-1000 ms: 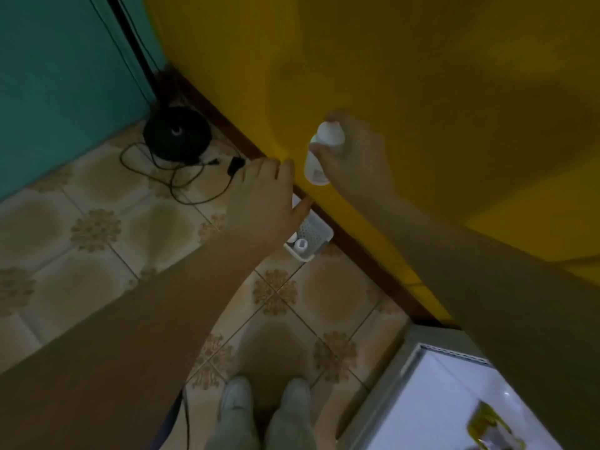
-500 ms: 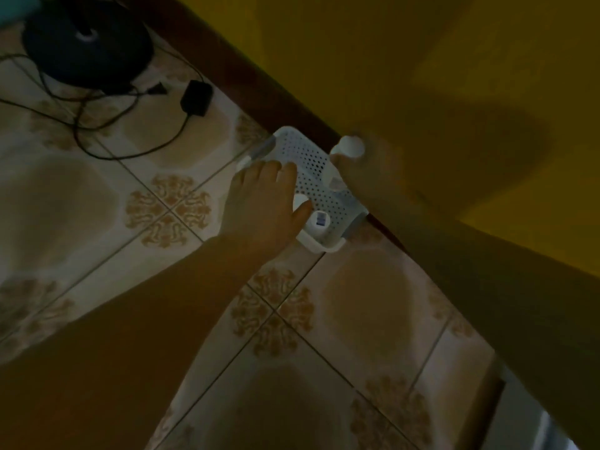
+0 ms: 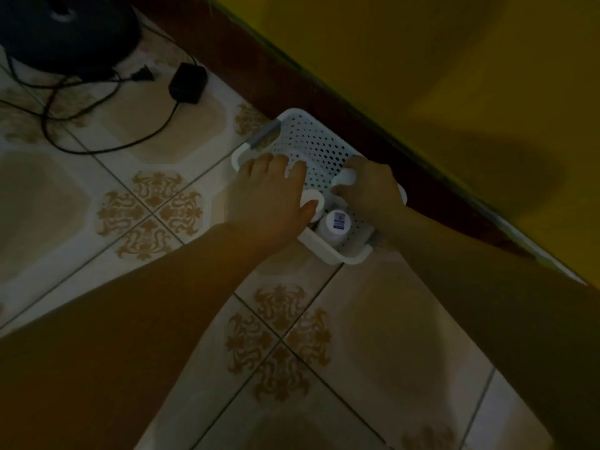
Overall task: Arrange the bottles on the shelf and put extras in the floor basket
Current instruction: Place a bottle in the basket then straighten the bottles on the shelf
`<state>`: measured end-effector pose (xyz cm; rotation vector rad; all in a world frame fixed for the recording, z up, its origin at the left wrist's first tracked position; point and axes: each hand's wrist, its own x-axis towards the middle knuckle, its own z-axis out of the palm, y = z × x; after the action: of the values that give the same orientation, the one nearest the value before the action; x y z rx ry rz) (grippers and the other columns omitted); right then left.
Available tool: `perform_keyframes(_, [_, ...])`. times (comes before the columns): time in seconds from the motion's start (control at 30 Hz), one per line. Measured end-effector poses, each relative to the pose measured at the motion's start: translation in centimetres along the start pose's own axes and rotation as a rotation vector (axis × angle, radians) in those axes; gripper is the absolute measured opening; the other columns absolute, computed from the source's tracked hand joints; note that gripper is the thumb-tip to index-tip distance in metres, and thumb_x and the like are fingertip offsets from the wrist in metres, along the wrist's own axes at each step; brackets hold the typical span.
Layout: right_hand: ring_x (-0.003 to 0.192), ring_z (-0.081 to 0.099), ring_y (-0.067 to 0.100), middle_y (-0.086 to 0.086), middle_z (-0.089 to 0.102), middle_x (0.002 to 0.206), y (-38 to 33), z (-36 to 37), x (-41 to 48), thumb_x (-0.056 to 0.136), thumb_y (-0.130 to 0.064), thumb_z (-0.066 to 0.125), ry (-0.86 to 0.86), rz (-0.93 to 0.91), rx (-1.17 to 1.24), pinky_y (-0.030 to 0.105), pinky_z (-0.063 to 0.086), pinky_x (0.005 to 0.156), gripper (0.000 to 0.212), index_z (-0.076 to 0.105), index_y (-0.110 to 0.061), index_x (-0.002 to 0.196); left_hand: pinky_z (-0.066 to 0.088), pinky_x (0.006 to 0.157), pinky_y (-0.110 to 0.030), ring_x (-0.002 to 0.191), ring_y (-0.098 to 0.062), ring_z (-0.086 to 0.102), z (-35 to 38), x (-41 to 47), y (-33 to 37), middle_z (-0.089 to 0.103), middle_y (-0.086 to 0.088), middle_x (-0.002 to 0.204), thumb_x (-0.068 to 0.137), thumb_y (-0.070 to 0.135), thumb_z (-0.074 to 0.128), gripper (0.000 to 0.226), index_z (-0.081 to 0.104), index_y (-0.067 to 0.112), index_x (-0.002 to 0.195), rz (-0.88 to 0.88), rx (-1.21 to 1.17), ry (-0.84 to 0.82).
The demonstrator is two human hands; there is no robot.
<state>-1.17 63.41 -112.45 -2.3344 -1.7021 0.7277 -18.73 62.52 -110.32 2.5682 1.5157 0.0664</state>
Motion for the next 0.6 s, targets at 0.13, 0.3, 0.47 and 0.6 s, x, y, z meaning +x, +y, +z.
perform_keyframes(0.13, [0.126, 0.047, 0.032, 0.015, 0.046, 0.142, -2.2, -3.7, -1.8, 0.092, -0.027, 0.063, -0.016, -0.112, -0.056, 0.045, 0.044, 0.101, 0.061, 0.037, -0.010, 0.144, 0.023, 0.106, -0.043, 0.130, -0.033, 0.034, -3.3, -0.9, 0.1, 0.038, -0.014, 0.142, 0.092, 0.051, 0.041, 0.063, 0.031, 0.014, 0.142, -0.026, 0.027, -0.041])
perform_keyframes(0.3, [0.124, 0.048, 0.034, 0.017, 0.048, 0.139, -9.3, -14.9, -7.4, 0.095, -0.029, 0.058, 0.014, -0.201, -0.132, 0.046, 0.042, 0.100, 0.051, 0.045, -0.005, 0.137, 0.027, 0.105, -0.044, 0.128, -0.032, 0.036, -16.2, -3.7, 2.5, 0.040, -0.015, 0.139, 0.093, 0.051, 0.039, 0.061, 0.032, 0.014, 0.142, -0.031, 0.069, -0.064])
perform_keyframes(0.47, [0.131, 0.040, 0.033, 0.010, 0.040, 0.147, -18.2, -30.9, -14.4, 0.097, -0.035, 0.053, 0.072, -0.249, -0.218, 0.048, 0.039, 0.103, 0.055, 0.037, -0.013, 0.144, 0.033, 0.100, -0.045, 0.121, -0.033, 0.043, -34.9, -6.1, 4.2, 0.050, -0.014, 0.128, 0.091, 0.051, 0.045, 0.054, 0.045, 0.014, 0.130, -0.048, 0.041, 0.027])
perform_keyframes(0.6, [0.126, 0.044, 0.033, 0.008, 0.044, 0.143, -26.2, -45.0, -21.3, 0.097, -0.041, 0.049, 0.153, -0.275, -0.273, 0.050, 0.042, 0.098, 0.052, 0.040, -0.017, 0.142, 0.027, 0.106, -0.045, 0.127, -0.032, 0.038, -52.1, -8.5, 5.6, 0.045, -0.012, 0.135, 0.091, 0.055, 0.040, 0.058, 0.040, 0.017, 0.135, -0.057, 0.108, 0.062])
